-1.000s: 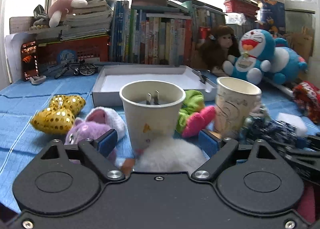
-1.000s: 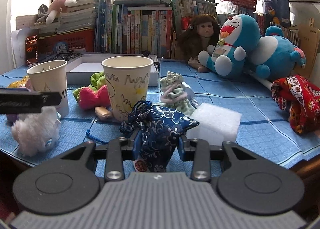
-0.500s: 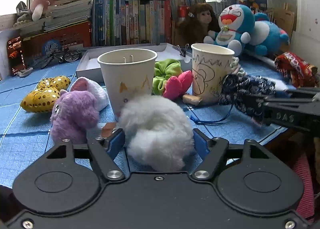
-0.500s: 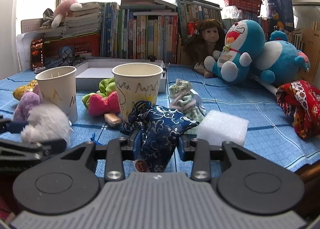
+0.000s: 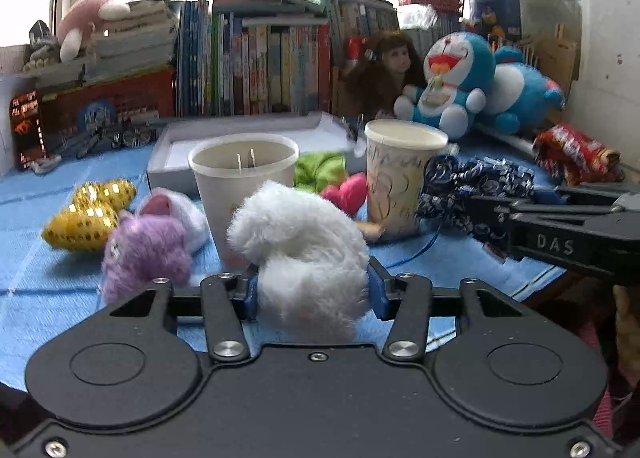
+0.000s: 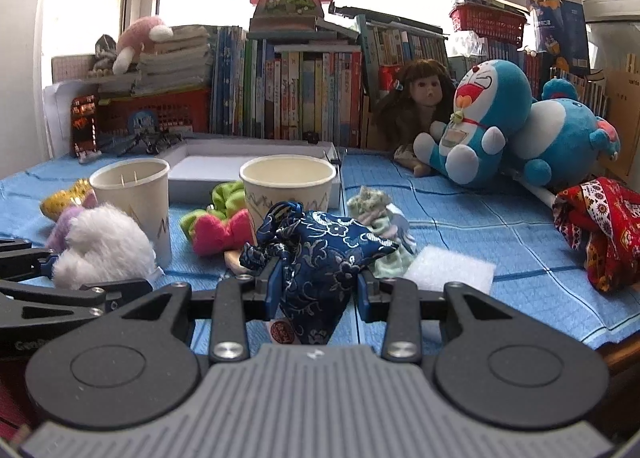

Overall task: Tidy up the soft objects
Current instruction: 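Lift the white plush with the left tool while the right tool lifts the navy pouch, then lower both held items into the white tray and open both tools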

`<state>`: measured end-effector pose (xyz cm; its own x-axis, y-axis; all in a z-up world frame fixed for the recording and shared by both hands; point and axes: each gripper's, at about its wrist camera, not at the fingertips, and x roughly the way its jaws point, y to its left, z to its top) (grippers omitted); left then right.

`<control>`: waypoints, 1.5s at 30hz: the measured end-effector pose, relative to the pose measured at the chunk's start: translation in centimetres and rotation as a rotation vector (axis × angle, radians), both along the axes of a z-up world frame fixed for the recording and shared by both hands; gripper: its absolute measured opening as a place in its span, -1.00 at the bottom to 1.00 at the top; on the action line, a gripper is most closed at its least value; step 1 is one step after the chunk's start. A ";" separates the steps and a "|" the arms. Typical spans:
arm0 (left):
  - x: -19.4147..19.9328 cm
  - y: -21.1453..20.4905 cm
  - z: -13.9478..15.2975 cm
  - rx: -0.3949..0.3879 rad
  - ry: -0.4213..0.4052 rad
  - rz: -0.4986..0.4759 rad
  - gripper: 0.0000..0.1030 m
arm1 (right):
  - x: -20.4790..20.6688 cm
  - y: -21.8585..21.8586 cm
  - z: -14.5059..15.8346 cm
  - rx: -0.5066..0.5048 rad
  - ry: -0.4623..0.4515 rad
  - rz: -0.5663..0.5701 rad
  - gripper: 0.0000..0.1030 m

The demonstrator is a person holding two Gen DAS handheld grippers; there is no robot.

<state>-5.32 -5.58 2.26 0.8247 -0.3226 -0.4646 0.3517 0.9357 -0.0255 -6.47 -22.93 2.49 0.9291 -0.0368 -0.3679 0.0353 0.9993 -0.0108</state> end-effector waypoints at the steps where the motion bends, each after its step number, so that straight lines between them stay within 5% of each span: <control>1: -0.2 0.2 0.6 -0.007 -0.014 -0.003 -0.08 | -0.1 -0.1 0.4 0.006 -0.008 0.002 -0.21; 16: 3.5 2.7 10.0 -0.071 -0.130 -0.017 -0.08 | 1.3 -1.2 7.3 0.061 -0.160 0.080 -0.21; 26: 11.1 4.3 14.4 -0.096 -0.099 0.020 -0.08 | 8.1 -2.1 10.9 0.110 -0.113 0.123 -0.21; 34: 19.3 4.1 14.8 -0.080 0.025 0.056 -0.07 | 14.2 -2.1 12.0 0.144 -0.011 0.147 -0.21; 45: 30.8 4.9 10.5 -0.105 0.361 0.123 -0.07 | 25.0 -1.7 10.7 0.216 0.258 0.134 -0.20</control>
<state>25.50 -0.69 12.75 0.6499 -0.2924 -0.7015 0.1877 0.9562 -0.2247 18.50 -24.62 13.23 0.7962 0.1830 -0.5767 -0.0721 0.9751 0.2099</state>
